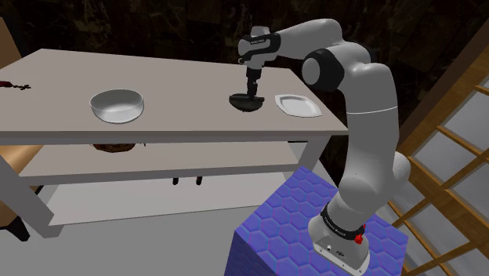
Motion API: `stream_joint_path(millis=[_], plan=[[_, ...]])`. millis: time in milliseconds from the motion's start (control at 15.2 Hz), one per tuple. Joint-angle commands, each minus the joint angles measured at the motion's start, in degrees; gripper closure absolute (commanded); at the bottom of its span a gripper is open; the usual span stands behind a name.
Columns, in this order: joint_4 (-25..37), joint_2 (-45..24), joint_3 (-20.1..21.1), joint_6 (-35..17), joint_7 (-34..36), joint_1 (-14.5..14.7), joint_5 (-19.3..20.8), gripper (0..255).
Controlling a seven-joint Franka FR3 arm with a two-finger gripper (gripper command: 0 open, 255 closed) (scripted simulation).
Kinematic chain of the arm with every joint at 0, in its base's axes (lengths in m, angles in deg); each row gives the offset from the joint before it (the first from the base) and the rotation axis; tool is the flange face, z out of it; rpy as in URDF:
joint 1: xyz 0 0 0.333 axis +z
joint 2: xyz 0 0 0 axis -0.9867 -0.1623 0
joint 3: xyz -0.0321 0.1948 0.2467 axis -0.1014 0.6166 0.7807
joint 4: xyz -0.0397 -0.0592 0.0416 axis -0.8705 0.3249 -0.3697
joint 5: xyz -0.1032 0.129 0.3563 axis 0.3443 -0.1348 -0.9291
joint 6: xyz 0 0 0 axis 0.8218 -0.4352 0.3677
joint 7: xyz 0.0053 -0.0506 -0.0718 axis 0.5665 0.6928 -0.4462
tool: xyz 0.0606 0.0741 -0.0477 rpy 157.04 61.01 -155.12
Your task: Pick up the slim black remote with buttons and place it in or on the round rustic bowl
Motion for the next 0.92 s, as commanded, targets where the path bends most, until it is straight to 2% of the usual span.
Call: stream_joint_path(millis=[0, 66, 330, 858], plan=[[0.0, 0.0, 0.0, 0.0, 0.0, 0.0, 0.0, 0], [-0.1, 0.0, 0.0, 0.0, 0.0, 0.0, 0.0, 0], [6.6, 0.5, -0.2, 7.0, 0.3, -0.5, 0.3, 0], [6.6, 0.5, -0.2, 7.0, 0.3, -0.5, 0.3, 0]])
